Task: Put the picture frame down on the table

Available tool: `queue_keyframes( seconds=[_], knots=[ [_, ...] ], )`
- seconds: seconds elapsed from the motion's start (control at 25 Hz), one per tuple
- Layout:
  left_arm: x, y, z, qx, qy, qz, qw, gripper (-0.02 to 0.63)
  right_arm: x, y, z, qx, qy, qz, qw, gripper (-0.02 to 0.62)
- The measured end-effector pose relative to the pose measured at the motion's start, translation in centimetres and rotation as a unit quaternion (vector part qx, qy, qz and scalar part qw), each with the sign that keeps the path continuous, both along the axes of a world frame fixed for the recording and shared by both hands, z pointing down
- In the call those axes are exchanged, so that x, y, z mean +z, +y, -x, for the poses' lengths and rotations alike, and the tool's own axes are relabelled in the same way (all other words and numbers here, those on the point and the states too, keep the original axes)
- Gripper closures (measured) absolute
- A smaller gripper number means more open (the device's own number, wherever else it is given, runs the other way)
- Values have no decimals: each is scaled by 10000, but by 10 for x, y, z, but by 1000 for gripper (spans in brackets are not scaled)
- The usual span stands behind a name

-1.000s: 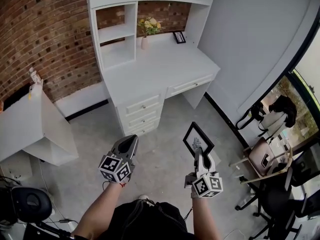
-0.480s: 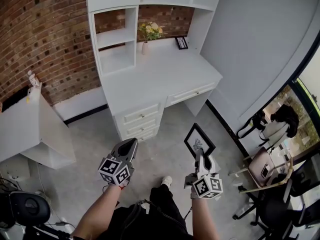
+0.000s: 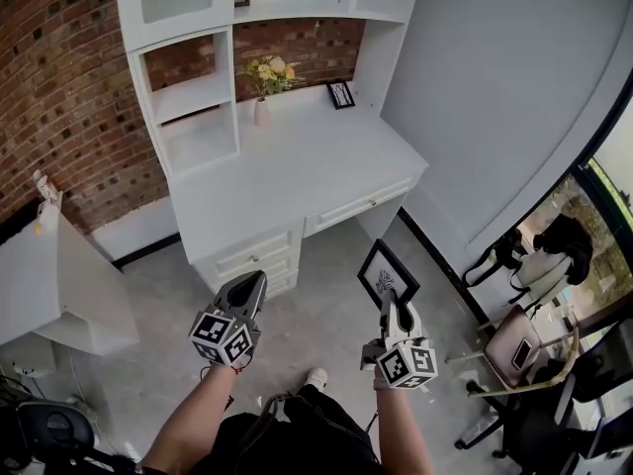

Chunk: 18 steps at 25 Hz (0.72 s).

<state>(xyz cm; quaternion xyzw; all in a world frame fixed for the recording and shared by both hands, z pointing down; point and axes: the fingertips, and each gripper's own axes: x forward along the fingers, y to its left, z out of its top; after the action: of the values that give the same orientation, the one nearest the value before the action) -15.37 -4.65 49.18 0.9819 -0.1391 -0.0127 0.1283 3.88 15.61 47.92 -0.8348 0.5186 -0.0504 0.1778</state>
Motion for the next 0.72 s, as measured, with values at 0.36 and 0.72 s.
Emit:
queue_keyframes(
  seconds=[0.36,0.72],
  knots=[
    [2,-6,-96,96,-26,5,10000,614,1,-12,-90,-36,-4,64,10000,572],
    [11,-19,-159,16,-33,38,10000,614,7,-32,-152,-186,5,106,9998,572]
  ],
)
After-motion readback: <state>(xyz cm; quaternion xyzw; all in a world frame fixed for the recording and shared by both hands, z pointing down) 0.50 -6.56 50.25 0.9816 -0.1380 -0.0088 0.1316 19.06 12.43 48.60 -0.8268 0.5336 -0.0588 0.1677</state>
